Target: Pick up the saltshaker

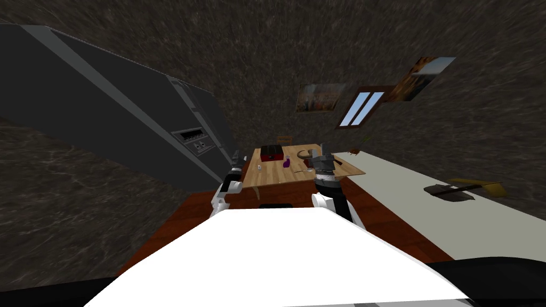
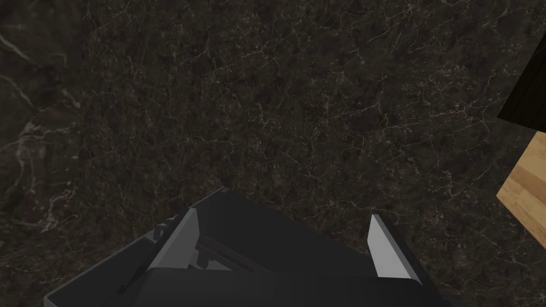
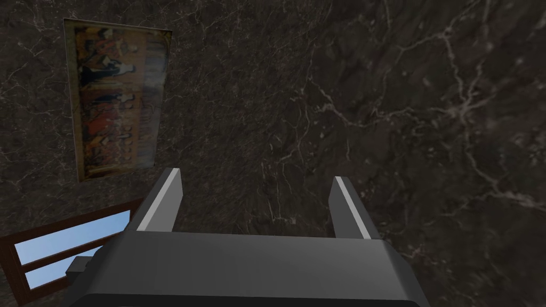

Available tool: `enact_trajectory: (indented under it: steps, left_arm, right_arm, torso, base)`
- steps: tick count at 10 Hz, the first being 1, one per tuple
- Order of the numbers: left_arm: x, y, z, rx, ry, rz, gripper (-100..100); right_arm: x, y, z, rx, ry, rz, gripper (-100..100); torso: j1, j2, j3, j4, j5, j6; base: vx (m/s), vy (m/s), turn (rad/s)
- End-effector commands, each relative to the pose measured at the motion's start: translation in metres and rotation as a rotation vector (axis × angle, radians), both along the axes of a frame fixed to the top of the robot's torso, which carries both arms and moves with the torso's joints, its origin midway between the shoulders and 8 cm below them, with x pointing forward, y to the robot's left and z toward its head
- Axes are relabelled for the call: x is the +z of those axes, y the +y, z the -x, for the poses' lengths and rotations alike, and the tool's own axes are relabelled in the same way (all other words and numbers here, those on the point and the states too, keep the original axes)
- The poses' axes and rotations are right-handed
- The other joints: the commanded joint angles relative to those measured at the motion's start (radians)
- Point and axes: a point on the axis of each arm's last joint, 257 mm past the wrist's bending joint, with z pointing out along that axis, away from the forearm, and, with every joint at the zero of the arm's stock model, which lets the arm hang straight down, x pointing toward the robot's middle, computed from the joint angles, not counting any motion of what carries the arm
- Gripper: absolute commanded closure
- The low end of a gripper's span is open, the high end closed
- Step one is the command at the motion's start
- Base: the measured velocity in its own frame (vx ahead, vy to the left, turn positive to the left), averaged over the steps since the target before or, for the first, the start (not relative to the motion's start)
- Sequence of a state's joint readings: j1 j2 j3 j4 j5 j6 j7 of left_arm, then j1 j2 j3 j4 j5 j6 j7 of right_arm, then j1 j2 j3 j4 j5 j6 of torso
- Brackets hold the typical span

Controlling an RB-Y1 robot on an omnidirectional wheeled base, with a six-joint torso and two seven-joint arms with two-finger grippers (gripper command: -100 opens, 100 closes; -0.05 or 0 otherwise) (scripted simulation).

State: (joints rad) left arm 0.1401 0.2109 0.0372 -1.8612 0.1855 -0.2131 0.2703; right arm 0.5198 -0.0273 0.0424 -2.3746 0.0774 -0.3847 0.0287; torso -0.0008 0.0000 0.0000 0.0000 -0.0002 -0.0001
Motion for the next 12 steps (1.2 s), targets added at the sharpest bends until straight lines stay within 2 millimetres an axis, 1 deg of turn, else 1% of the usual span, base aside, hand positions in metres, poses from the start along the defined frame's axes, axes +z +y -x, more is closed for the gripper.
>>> enact_trajectory:
  steps: [1, 2, 3, 4, 5, 6, 7, 9, 10, 12]
  left_arm:
    - [-0.014, 0.003, -0.009, 0.005, 0.033, 0.016, -100]
    - [-0.015, 0.007, -0.019, 0.004, 0.041, 0.045, -100]
    - [-0.026, 0.01, -0.02, 0.009, 0.063, 0.046, -100]
    - [-0.03, 0.01, -0.021, 0.011, 0.071, 0.047, -100]
    - [-0.034, 0.016, -0.031, 0.013, 0.086, 0.079, -100]
    - [-0.046, 0.018, -0.032, 0.019, 0.109, 0.081, -100]
    - [-0.043, 0.022, -0.042, 0.017, 0.11, 0.114, -100]
    - [-0.063, 0.026, -0.043, 0.027, 0.148, 0.117, -100]
    - [-0.063, 0.03, -0.053, 0.028, 0.154, 0.153, -100]
    - [-0.08, 0.034, -0.054, 0.037, 0.186, 0.156, -100]
  right_arm:
    - [0.0, 0.0, 0.0, 0.0, 0.0, 0.0, 0]
    - [0.0, 0.0, 0.0, 0.0, 0.0, 0.0, 0]
    - [0.0, 0.0, 0.0, 0.0, 0.0, 0.0, 0]
    - [0.0, 0.0, 0.0, 0.0, 0.0, 0.0, 0]
    - [0.0, 0.0, 0.0, 0.0, 0.0, 0.0, 0]
    - [0.0, 0.0, 0.0, 0.0, 0.0, 0.0, 0]
    - [0.0, 0.0, 0.0, 0.0, 0.0, 0.0, 0]
    - [0.0, 0.0, 0.0, 0.0, 0.0, 0.0, 0]
    - [0.0, 0.0, 0.0, 0.0, 0.0, 0.0, 0]
    - [0.0, 0.0, 0.0, 0.0, 0.0, 0.0, 0]
  torso:
    - [0.0, 0.0, 0.0, 0.0, 0.0, 0.0]
    - [0.0, 0.0, 0.0, 0.0, 0.0, 0.0]
    - [0.0, 0.0, 0.0, 0.0, 0.0, 0.0]
    - [0.0, 0.0, 0.0, 0.0, 0.0, 0.0]
    - [0.0, 0.0, 0.0, 0.0, 0.0, 0.0]
    - [0.0, 0.0, 0.0, 0.0, 0.0, 0.0]
    - [0.0, 0.0, 0.0, 0.0, 0.0, 0.0]
    - [0.0, 0.0, 0.0, 0.0, 0.0, 0.0]
    - [0.0, 0.0, 0.0, 0.0, 0.0, 0.0]
    - [0.0, 0.0, 0.0, 0.0, 0.0, 0.0]
  base:
    - [-0.006, -0.016, 0.031]
    - [-0.009, -0.017, 0.067]
    - [-0.005, -0.016, 0.029]
    - [-0.001, -0.008, -0.009]
    - [-0.006, -0.013, 0.045]
    - [-0.004, -0.014, 0.043]
    - [-0.006, -0.019, 0.067]
    - [-0.001, -0.013, 0.01]
    - [-0.003, -0.013, 0.05]
    - [-0.003, -0.012, 0.015]
